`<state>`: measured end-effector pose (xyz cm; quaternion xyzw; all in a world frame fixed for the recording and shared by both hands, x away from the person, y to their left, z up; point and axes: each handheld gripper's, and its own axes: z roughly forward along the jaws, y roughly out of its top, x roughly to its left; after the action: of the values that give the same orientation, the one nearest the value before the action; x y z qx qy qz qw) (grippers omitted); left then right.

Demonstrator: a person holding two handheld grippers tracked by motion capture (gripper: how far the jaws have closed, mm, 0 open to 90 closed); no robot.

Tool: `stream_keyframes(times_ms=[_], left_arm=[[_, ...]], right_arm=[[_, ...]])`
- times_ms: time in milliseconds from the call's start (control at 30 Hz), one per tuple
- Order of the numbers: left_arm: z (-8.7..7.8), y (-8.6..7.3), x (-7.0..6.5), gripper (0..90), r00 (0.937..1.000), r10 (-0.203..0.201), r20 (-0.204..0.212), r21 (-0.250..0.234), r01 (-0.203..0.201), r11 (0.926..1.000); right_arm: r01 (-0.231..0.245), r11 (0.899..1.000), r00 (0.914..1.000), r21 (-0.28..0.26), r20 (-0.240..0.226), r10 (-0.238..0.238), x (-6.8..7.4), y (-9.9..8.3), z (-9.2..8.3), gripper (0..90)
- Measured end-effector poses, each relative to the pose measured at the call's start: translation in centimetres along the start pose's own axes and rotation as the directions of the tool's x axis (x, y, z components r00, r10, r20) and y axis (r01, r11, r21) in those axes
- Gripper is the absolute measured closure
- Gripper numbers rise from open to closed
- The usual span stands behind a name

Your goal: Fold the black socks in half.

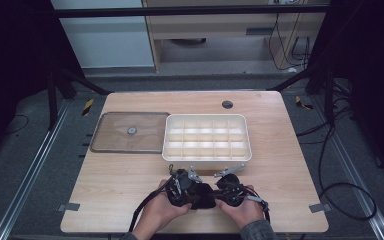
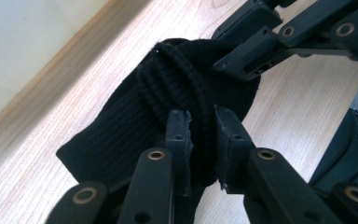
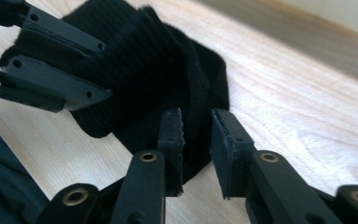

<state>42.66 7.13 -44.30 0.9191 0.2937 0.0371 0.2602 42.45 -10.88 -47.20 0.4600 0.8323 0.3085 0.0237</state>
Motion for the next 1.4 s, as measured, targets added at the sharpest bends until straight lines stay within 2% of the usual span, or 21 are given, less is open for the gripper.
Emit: stream_keyframes(times_ms=[33,133,267,300,367,433,567,667,767,900,1000,1067,1200,1300,1400], left_arm=[[-0.1,0.0,-0.1,70.4,0.9999,-0.010,0.007,-0.015,0.010,0.9998],[-0.5,0.1,-0.5,63.3,1.0000,-0.006,0.006,-0.029,0.006,0.9996],[-1.8,0.1,-0.9,56.5,0.9999,0.002,-0.010,-0.053,-0.003,0.9986],[-2.2,0.1,-1.0,54.5,0.9998,0.006,-0.017,-0.061,-0.007,0.9981],[-3.0,0.1,-1.1,50.6,0.9988,0.025,-0.042,-0.073,-0.028,0.9969],[-3.5,-0.1,-1.0,44.5,0.9963,0.018,-0.083,-0.086,-0.026,0.9960],[-4.1,-0.4,-0.6,32.9,0.9909,0.022,-0.132,-0.090,-0.034,0.9954],[-4.6,-1.3,0.2,25.2,0.9882,-0.013,-0.153,-0.100,-0.002,0.9950],[-4.7,-2.0,1.1,17.4,0.9873,-0.039,-0.154,-0.105,0.023,0.9942],[-4.7,-3.0,1.7,13.8,0.9891,-0.052,-0.138,-0.105,0.037,0.9937],[-4.5,-4.2,1.9,15.2,0.9873,-0.051,-0.150,-0.095,0.037,0.9948],[-4.3,-5.2,2.1,16.6,0.9877,-0.061,-0.144,-0.101,0.047,0.9938],[-4.2,-6.3,2.0,17.6,0.9891,-0.059,-0.135,-0.111,0.044,0.9928],[-4.3,-7.0,1.5,18.1,0.9913,-0.024,-0.129,-0.116,0.009,0.9932],[-4.1,-7.2,1.4,18.9,0.9912,0.004,-0.133,-0.102,-0.017,0.9947]], right_arm=[[-0.001,1.000,1.0000,-0.005,0.003,0.001,-0.1,0.0,-0.2,68.2],[-0.006,1.000,1.0000,-0.013,0.005,0.006,-0.1,-0.3,-0.9,62.9],[-0.026,0.999,0.9996,-0.048,0.013,0.027,-0.5,-0.8,-2.1,61.8],[-0.019,0.998,0.9997,-0.052,0.016,0.020,-0.5,-0.8,-2.4,61.7],[-0.009,0.998,0.9996,-0.064,0.026,0.011,-0.4,-0.7,-3.0,61.2],[-0.011,0.997,0.9995,-0.075,0.028,0.013,-0.1,-0.4,-3.4,60.5],[0.022,0.996,0.9993,-0.088,0.031,-0.019,0.7,0.4,-3.6,58.6],[0.024,0.995,0.9992,-0.100,0.035,-0.020,1.1,0.9,-3.4,57.7],[0.022,0.995,0.9993,-0.097,0.031,-0.019,1.5,1.5,-2.8,54.5],[0.009,0.994,0.9995,-0.110,0.031,-0.005,1.9,2.2,-2.0,53.0],[0.000,0.995,0.9988,-0.101,0.049,0.005,2.0,2.7,-1.7,51.8],[-0.011,0.995,0.9989,-0.095,0.045,0.016,2.0,3.1,-1.4,50.8],[0.003,0.997,0.9985,-0.077,0.055,0.001,2.3,3.7,-0.7,49.3],[0.001,0.998,0.9972,-0.057,0.074,0.003,2.4,4.1,-0.2,49.1],[0.003,1.000,0.9968,-0.027,0.080,-0.001,2.4,4.2,0.4,47.8]])
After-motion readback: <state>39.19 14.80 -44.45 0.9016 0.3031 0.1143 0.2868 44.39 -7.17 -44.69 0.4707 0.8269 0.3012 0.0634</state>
